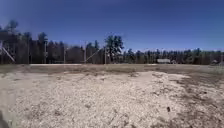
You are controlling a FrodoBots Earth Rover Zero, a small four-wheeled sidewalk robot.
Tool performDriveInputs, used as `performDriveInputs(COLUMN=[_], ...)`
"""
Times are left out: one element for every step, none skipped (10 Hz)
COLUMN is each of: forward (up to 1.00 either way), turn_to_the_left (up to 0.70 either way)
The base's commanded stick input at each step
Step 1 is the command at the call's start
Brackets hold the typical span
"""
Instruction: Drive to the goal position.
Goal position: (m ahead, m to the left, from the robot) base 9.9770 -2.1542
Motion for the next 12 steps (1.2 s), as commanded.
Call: performDriveInputs(forward=[0.70,0.70,0.70,0.70,0.70,0.70,0.70,0.70,0.70,0.70,0.70,0.70], turn_to_the_left=[0.00,0.00,0.01,0.03,0.04,0.00,0.00,0.00,0.00,0.00,0.00,0.00])
